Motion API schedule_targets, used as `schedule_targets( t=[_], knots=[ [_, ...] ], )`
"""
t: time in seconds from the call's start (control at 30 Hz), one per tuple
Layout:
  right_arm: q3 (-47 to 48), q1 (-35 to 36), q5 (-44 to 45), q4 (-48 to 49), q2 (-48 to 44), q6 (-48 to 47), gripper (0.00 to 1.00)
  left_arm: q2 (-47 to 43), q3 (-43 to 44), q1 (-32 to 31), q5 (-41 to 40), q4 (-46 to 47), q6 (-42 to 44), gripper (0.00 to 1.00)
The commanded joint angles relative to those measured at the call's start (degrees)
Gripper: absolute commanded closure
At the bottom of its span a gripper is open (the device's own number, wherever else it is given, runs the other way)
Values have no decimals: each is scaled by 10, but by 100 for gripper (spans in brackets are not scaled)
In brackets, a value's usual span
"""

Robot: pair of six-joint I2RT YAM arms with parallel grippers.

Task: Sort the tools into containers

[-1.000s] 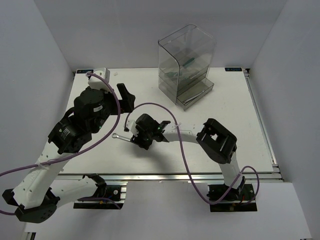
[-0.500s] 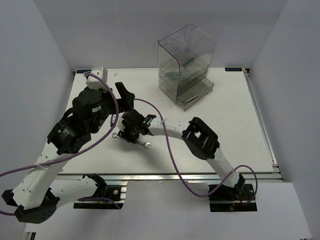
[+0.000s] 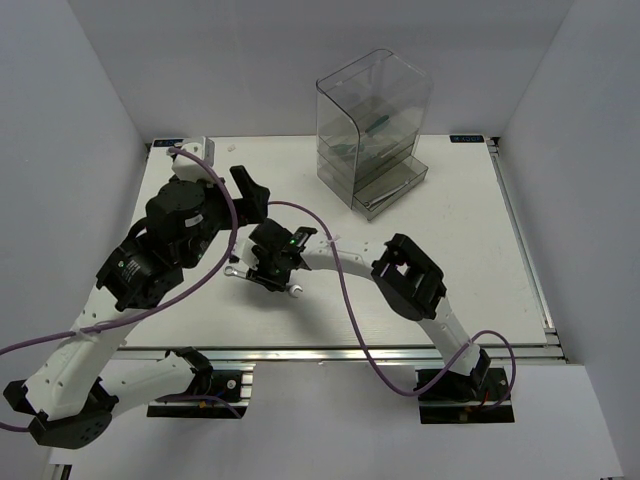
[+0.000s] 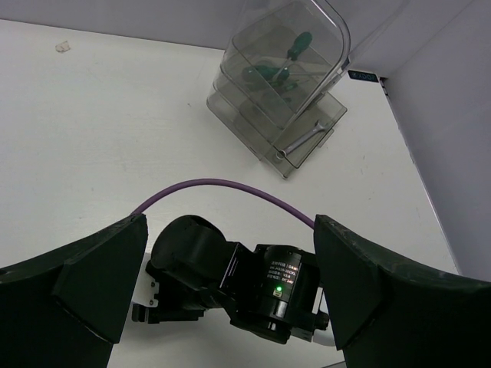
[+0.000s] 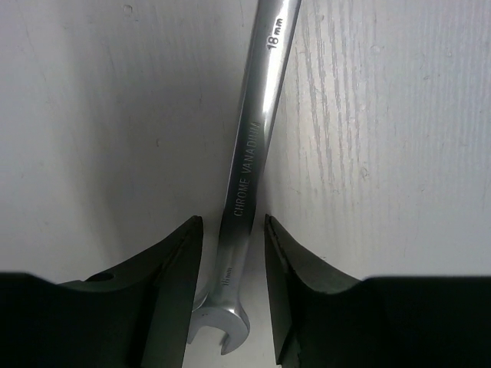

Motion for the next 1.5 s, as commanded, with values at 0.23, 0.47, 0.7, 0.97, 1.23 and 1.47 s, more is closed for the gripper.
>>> schedule_targets(
  t=[0.23, 0.47, 0.7, 0.97, 1.23, 1.47],
  knots=[
    [57, 1, 32, -133, 106, -4, 58, -4, 4, -2, 1, 7, -3, 2],
    [46, 0, 35, -134, 110, 9, 84, -9, -1, -2, -1, 6, -4, 2],
    [18, -24, -8, -131, 73, 36, 100, -10, -6, -2, 0, 16, 0, 2],
    [-7, -102, -64, -104, -21, 70, 100, -3, -3, -2, 4, 25, 14, 2],
    [-33, -153, -89, -89, -85, 83, 100, 18, -6, -2, 19, 47, 31, 2],
    [-82, -183, -104, -73, -133, 102, 100, 42, 0, -2, 36, 62, 51, 2]
  ],
)
